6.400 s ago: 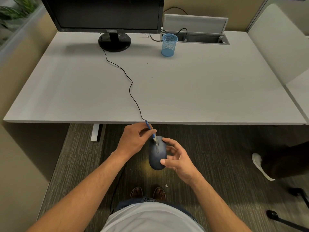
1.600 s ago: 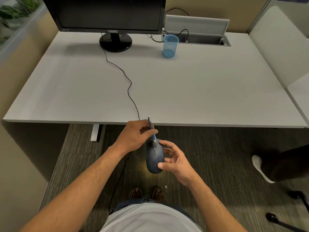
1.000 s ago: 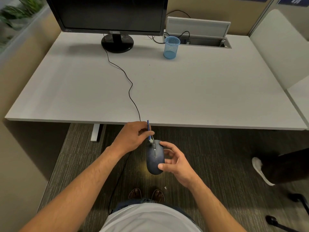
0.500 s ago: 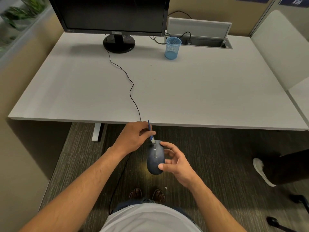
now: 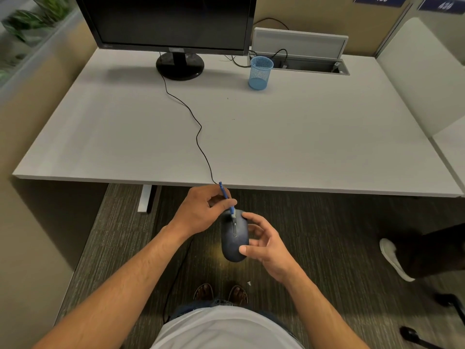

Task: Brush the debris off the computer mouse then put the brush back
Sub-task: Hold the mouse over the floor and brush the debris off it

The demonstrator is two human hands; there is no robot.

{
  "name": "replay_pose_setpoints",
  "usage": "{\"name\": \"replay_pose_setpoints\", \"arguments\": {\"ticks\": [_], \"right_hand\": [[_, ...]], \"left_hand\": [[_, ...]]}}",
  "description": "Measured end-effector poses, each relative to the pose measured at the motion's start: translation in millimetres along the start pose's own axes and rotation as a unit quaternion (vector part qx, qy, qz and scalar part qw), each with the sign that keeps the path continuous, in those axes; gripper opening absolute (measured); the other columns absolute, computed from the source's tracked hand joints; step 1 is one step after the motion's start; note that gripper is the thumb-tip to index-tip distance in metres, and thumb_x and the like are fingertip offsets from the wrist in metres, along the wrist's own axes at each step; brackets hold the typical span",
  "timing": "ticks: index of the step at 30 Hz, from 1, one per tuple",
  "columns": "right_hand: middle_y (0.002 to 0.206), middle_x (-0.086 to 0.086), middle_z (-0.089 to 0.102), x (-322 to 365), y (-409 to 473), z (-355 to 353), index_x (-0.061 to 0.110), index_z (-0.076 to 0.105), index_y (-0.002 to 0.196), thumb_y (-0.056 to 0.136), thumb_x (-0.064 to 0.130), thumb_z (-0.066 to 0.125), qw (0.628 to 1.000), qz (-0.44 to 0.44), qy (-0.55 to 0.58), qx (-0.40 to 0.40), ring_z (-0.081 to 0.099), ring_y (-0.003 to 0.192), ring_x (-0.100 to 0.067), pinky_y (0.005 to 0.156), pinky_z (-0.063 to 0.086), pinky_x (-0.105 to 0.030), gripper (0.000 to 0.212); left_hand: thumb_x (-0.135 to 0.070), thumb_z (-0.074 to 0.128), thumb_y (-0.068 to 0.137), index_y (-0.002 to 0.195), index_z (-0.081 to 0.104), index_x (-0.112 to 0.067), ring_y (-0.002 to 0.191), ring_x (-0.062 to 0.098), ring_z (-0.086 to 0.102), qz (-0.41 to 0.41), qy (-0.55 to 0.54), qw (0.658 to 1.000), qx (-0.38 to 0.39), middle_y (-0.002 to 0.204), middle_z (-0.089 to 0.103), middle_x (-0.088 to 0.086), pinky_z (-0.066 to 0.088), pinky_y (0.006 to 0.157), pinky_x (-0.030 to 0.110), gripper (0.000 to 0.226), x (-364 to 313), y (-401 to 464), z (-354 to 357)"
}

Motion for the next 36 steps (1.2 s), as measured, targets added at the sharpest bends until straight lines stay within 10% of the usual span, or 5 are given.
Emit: {"name": "replay_pose_setpoints", "arguments": {"ticks": [9,15,26,36], "right_hand": [[0.134,-0.01,0.06,-1.8,-1.0,2.2,0.03,0.06,0.135,0.073,-0.003,0.083,1.0,0.0,0.013,-0.001,0.068,0.111,-0.041,0.085,0.059,-0.044,0.075],[0.137,-0.013,0.057,-0.5,0.7,2.8,0.032,0.06,0.135,0.072,-0.001,0.084,1.0,0.003,0.022,-0.007,0.068,0.112,-0.04,0.082,0.059,-0.041,0.075],[0.14,-0.014,0.054,-4.1,2.6,1.0,0.032,0.059,0.136,0.069,0.006,0.088,1.0,0.004,0.015,0.001,0.066,0.115,-0.042,0.086,0.058,-0.045,0.077],[0.138,-0.014,0.056,-0.2,4.8,-2.1,0.031,0.059,0.137,0.07,0.005,0.087,1.0,0.002,0.017,0.0,0.067,0.113,-0.042,0.086,0.059,-0.046,0.077]], "left_hand": [[-0.032,0.068,0.093,0.094,0.072,-0.015,0.076,0.01,0.066,0.017,0.11,0.994,-0.019,0.085,0.071,-0.003,0.057,0.073,0.038,0.018,4.8,4.0,-4.1],[-0.031,0.071,0.09,0.096,0.073,-0.018,0.085,0.003,0.07,-0.025,0.014,0.999,-0.041,0.089,0.074,-0.01,0.055,0.076,0.017,0.015,0.9,3.2,-3.3],[-0.028,0.069,0.092,0.097,0.072,-0.011,0.079,0.014,0.066,0.026,0.109,0.994,-0.013,0.087,0.071,0.0,0.057,0.075,0.04,0.018,0.7,6.4,-0.7],[-0.029,0.072,0.09,0.091,0.07,-0.029,0.085,0.007,0.069,-0.014,-0.011,1.0,0.017,0.087,0.073,-0.011,0.056,0.077,0.019,0.002,-6.9,10.2,1.2]]}}
Point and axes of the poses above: each hand's wrist, its own y-axis towards the middle knuckle, its own z-axis out of the palm, x = y × z, the point moved 1 cm from there along y, towards the middle knuckle
